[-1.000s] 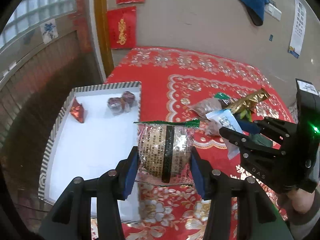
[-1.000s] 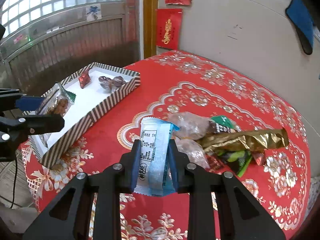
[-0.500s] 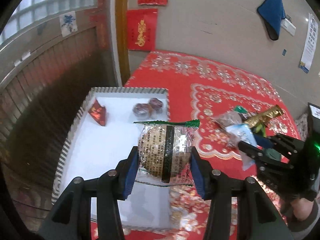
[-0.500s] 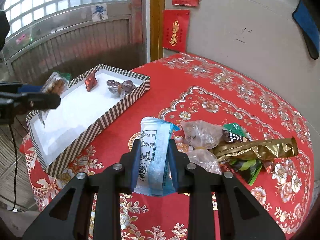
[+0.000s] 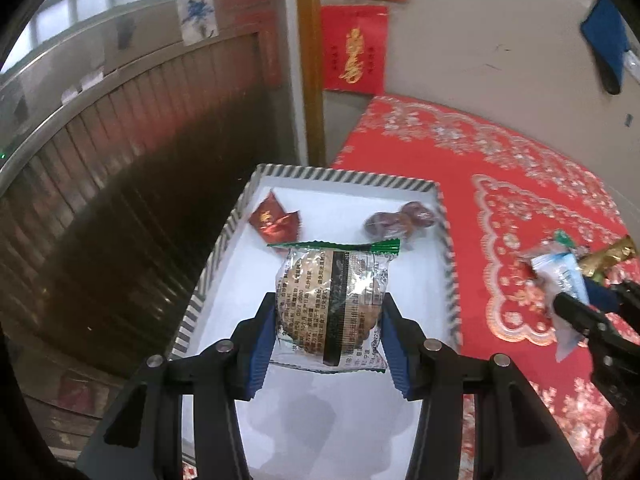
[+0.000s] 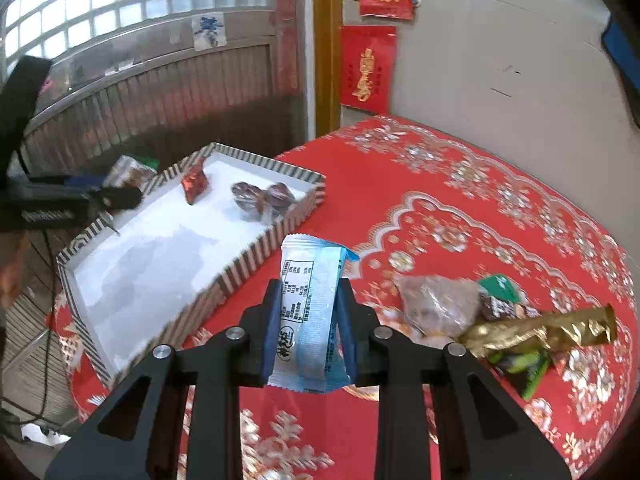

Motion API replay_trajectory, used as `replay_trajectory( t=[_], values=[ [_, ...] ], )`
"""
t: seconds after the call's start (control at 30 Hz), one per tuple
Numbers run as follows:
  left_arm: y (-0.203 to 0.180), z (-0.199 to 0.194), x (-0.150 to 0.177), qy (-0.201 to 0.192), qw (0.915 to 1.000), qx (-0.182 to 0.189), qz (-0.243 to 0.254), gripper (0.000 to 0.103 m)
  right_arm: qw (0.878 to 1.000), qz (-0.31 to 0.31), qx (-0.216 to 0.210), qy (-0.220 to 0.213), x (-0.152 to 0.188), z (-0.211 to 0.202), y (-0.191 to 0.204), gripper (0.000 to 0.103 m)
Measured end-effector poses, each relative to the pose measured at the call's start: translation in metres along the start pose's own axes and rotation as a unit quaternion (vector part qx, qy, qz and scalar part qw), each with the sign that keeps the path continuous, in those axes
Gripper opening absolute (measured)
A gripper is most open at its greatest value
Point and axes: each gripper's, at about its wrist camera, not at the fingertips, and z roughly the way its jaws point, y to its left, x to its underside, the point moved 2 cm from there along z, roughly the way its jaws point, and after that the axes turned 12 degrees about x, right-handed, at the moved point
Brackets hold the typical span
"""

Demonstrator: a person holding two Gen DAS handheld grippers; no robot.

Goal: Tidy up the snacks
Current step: 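Carry the cookie packet and blue-white bar into the white tray and open both grippers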

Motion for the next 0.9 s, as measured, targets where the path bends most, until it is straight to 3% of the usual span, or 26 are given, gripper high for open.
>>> replay_trajectory(
  t=[0.3,0.53,0.9],
  values=[
    [0.025,0.022,0.000,0.003,0.9995,-0.028,-0.014,0.049,0.999,-0.017,-0.034,-0.006,-0.034,0.025,0.047,0.024],
    [0.038,0.048,-0.003,0.021,0.9989,-0.035,-0.024,0.049,0.998,-0.028,-0.057,0.025,-0.051,0.065,0.079,0.024],
    [0.051,0.083,0.000,0.052,0.9956,-0.066,-0.040,0.052,0.993,-0.027,-0.088,0.077,-0.041,0.112,0.105,0.024]
  ],
)
